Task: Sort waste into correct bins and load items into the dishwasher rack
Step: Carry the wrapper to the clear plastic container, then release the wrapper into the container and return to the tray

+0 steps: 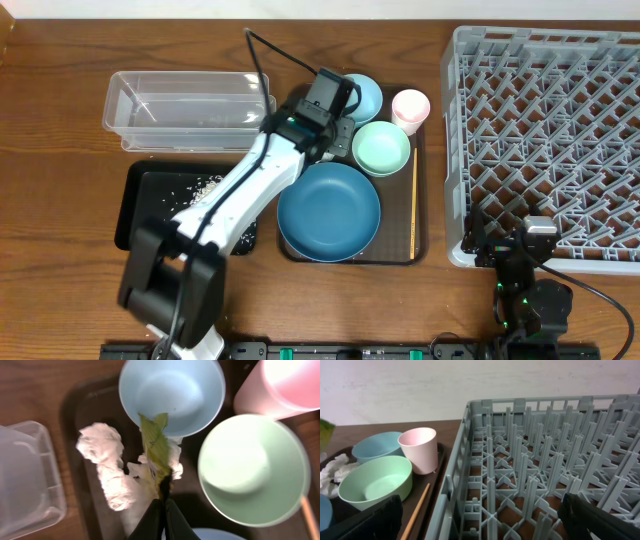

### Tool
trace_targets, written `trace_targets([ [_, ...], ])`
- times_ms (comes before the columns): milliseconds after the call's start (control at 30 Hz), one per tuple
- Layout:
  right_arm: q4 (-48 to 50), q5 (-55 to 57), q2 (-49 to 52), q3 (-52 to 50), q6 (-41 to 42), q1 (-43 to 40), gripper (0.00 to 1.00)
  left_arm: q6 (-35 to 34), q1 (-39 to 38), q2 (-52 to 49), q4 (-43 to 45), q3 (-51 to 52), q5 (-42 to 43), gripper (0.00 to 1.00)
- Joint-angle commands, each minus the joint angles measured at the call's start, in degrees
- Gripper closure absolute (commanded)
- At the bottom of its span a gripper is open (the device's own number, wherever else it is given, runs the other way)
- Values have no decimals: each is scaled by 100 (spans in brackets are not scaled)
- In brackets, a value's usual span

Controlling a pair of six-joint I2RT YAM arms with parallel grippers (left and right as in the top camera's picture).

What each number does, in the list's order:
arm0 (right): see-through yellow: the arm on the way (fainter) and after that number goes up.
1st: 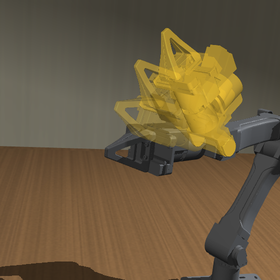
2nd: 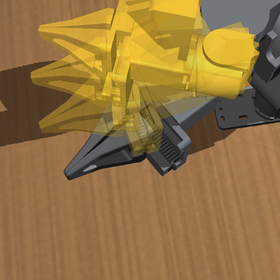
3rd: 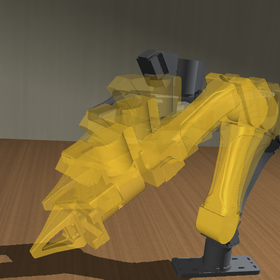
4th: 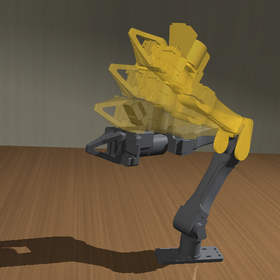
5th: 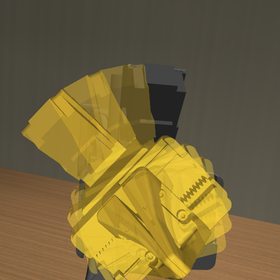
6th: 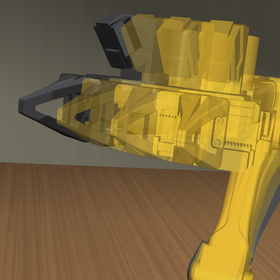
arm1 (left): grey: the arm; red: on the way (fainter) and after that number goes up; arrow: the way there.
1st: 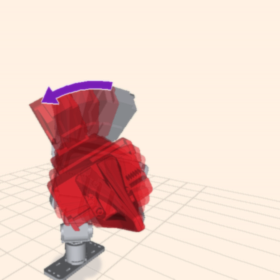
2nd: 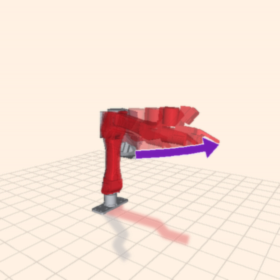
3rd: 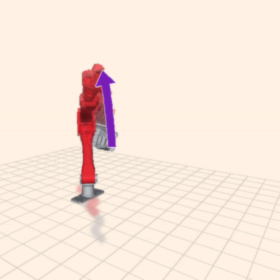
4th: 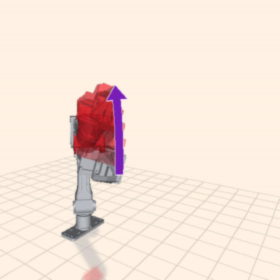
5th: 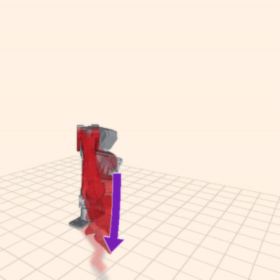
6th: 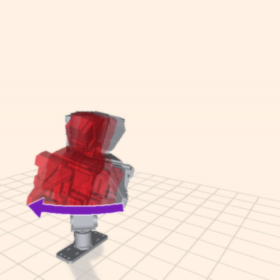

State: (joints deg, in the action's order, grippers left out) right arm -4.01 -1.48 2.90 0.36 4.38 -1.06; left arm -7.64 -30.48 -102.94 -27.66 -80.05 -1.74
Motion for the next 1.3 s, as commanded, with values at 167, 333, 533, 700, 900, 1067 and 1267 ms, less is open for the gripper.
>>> trace_targets([
  [167, -22, 15, -20, -4, 70, -63, 1, -26, 70, 780, 225, 33, -1113, 94],
  [333, -22, 15, -20, -4, 70, -63, 1, -33, 376, 1058, 1123, 33, -2009, 94],
  [533, -22, 17, -20, -4, 70, -63, 1, -223, 1176, 1016, 1556, 33, -2205, 93],
  [700, -22, 17, -20, -4, 70, -63, 1, -964, 1982, 835, 1558, 33, -2076, 93],
  [900, -22, 17, -20, -4, 70, -63, 1, -1447, 2686, 472, 1718, 33, -1974, 92],
  [1067, -22, 17, -20, -4, 70, -63, 1, -1884, 2981, 240, 1731, 33, -1585, 67],
  [1267, -22, 15, -20, -4, 70, -63, 1, -1908, 2962, 271, 1672, 33, -1366, 42],
])
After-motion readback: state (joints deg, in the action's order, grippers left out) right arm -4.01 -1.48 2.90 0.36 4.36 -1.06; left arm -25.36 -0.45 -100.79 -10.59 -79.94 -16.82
